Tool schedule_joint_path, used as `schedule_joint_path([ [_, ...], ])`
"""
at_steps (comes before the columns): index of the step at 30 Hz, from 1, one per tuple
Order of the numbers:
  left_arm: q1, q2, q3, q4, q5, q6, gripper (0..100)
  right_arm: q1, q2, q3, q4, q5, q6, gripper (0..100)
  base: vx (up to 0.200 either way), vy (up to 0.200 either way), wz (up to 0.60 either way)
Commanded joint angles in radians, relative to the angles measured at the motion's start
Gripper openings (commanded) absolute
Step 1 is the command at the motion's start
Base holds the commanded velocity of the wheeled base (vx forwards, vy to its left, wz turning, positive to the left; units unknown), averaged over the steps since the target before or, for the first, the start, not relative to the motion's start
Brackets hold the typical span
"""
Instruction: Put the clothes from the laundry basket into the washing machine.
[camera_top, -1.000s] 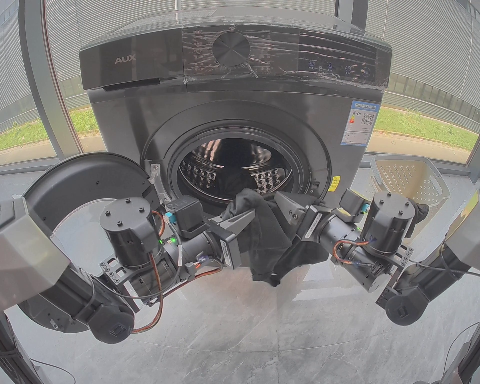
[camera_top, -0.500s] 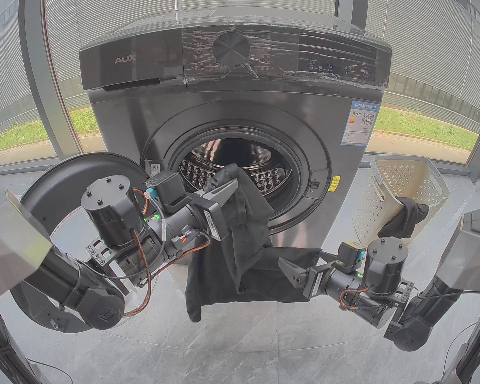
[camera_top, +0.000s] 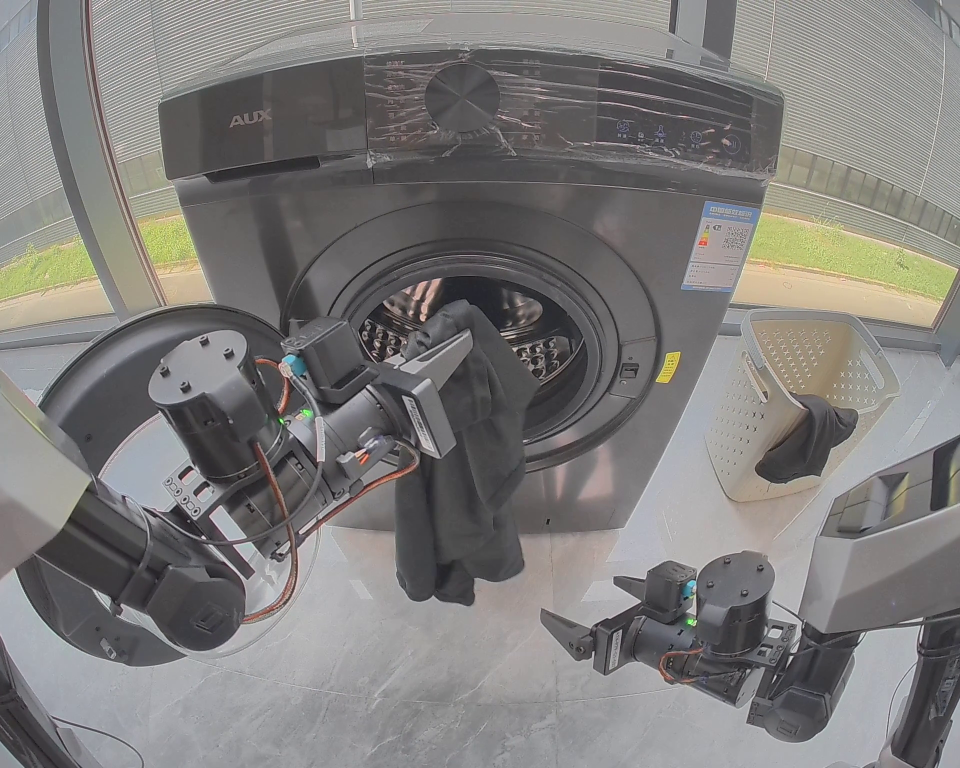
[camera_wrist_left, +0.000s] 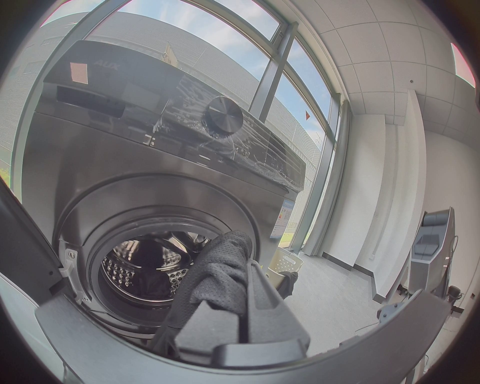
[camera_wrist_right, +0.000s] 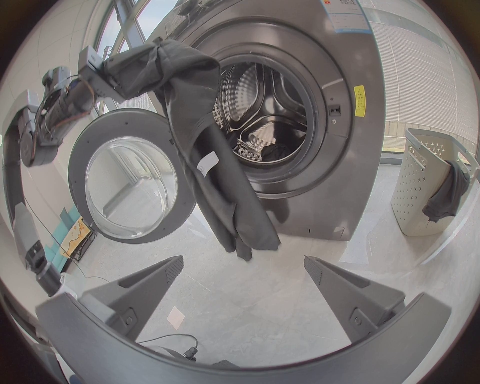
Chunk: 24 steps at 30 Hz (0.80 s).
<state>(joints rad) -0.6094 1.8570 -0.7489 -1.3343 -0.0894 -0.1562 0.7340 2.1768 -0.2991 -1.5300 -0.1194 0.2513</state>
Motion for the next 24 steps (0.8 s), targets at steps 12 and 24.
schedule_joint_path([
  [12,-0.012,-0.029,-0.015,0.001,0.017,-0.006,0,0.018,0.081,-0.117,-0.016,0.003,-0.009,100,0.0,0.0,0.0],
  [24,-0.021,-0.029,-0.027,0.003,0.019,-0.006,0,0.018,0.144,-0.224,-0.016,0.075,-0.012,100,0.0,0.0,0.0],
])
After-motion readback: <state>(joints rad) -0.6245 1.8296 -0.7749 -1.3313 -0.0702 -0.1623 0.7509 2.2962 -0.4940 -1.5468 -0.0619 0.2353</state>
